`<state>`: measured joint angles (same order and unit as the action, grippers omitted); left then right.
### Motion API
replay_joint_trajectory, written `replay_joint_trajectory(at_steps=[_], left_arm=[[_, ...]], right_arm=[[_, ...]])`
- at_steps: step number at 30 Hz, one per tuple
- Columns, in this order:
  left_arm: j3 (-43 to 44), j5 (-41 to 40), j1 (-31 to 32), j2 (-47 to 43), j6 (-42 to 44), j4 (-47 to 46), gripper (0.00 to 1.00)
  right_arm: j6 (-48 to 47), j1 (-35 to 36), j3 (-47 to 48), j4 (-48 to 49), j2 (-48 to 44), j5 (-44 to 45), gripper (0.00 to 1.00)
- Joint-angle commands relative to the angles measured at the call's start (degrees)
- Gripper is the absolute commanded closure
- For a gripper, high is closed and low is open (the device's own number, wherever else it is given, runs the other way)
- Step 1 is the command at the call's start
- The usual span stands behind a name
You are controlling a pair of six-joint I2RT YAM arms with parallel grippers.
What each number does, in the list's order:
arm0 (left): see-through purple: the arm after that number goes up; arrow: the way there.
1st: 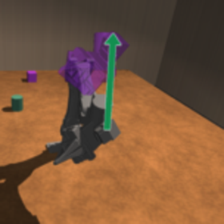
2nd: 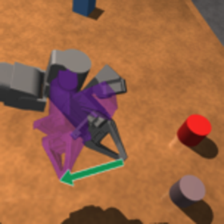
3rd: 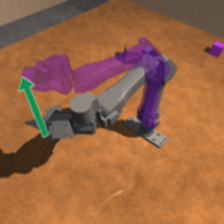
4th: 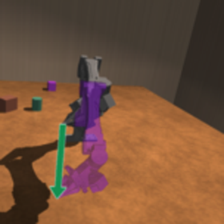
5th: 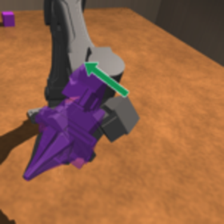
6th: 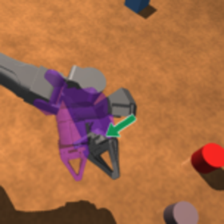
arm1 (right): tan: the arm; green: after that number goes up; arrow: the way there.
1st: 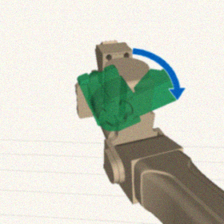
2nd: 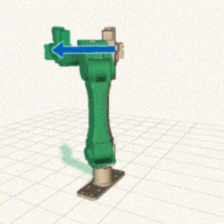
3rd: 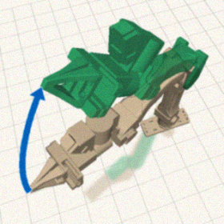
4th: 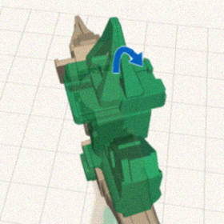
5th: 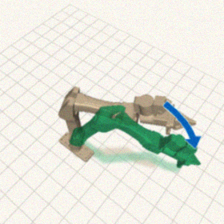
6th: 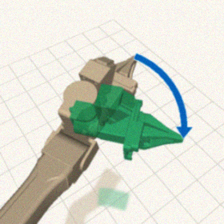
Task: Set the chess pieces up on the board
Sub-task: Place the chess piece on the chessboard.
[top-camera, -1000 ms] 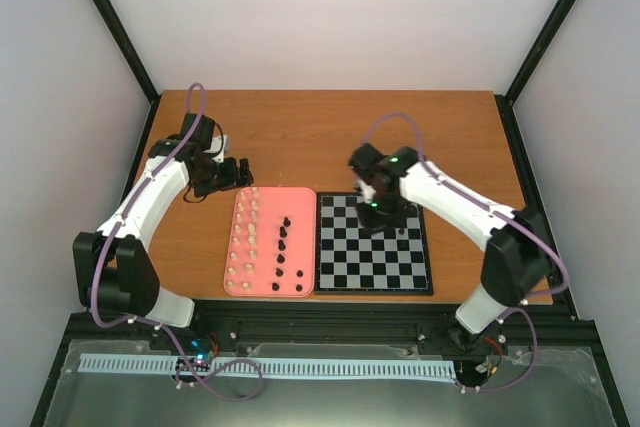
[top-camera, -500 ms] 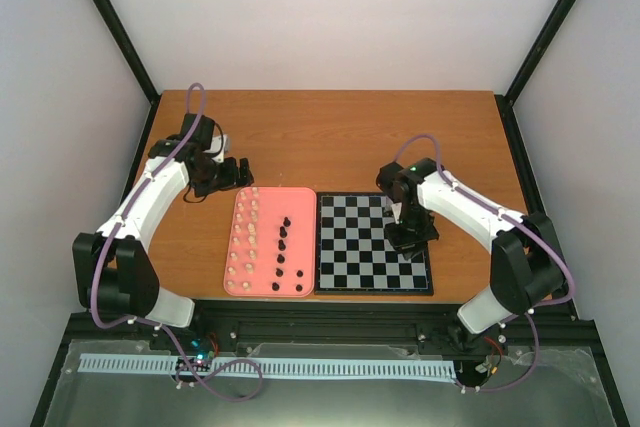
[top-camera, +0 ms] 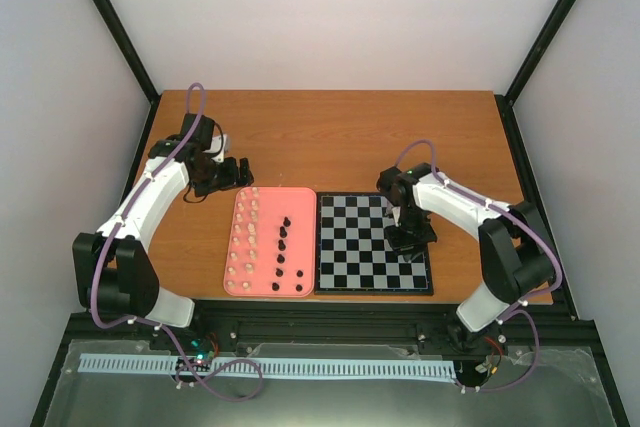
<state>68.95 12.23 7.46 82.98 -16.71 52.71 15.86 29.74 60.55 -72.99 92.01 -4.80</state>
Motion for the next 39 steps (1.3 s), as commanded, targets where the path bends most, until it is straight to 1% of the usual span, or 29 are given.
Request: replay_joint_trajectory(at_steps=[1, 6, 17, 29, 35, 39], left_arm=[[0.39, 0.27, 0.19, 0.44, -0.5, -0.93, 0.0], [0.55, 0.17, 0.16, 0.77, -0.43, -0.85, 0.0], [0.55, -0.26, 0.18, 1.02, -0.2, -0.72, 0.0], [0.4, -0.11, 0.18, 1.24, -0.34, -0.91, 0.0], [0.4, -0.12, 0.19, 1.26, -0.29, -0.86, 0.0], [0.53, -0.13, 0.23, 1.28, -0.25, -0.87, 0.0]], right_arm=[[-0.47, -1.09, -0.85, 2.92, 0.98, 1.31, 0.96], [-1.29, -2.11, -1.42, 4.76, 2.3, 0.19, 0.96], [-2.17, -2.79, -1.1, 5.65, 4.58, -1.41, 0.96], [-2.15, -2.75, -2.19, 5.83, 5.17, -1.86, 0.93], [-2.19, -2.84, -1.52, 5.86, 5.55, -1.7, 0.88], [-2.32, -2.8, -0.98, 5.71, 5.29, -1.7, 0.8]])
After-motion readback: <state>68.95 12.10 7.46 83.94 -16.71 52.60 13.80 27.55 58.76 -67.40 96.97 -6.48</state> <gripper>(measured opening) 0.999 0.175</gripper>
